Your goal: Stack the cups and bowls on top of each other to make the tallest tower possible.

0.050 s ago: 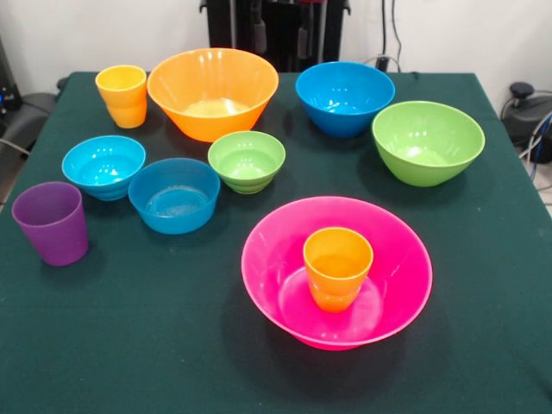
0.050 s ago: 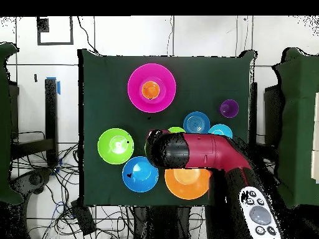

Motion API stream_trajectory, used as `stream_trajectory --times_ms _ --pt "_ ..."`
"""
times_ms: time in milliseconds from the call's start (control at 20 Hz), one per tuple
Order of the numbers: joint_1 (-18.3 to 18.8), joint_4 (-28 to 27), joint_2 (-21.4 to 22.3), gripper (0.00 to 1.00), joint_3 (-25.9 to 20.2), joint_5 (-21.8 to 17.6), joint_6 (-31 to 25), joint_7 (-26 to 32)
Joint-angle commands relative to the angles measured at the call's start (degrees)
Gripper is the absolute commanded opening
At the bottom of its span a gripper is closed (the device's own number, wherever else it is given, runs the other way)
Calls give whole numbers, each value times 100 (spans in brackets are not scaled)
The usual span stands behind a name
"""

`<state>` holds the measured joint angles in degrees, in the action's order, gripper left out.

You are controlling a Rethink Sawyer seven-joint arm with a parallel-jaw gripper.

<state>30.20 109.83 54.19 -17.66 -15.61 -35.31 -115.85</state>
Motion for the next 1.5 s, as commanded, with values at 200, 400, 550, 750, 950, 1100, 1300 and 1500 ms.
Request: stream_trajectory --times_ms 200,400,550,750,950,1100,1300,1500 --pt "189 68 39 100 220 -120 -243 -86" --pt "259 231 -325 100 202 -171 291 -236" --pt "164 286 -705 100 319 -217 811 -557" --pt "-41 327 -1168 100 520 -144 1532 -954" --pt "-76 399 -1297 100 504 37 1731 -934" --pt "-97 435 -1338 100 473 156 1784 -912" --pt "39 468 -1446 100 217 338 1677 -709" --pt "123 358 -1669 100 62 401 1639 -496"
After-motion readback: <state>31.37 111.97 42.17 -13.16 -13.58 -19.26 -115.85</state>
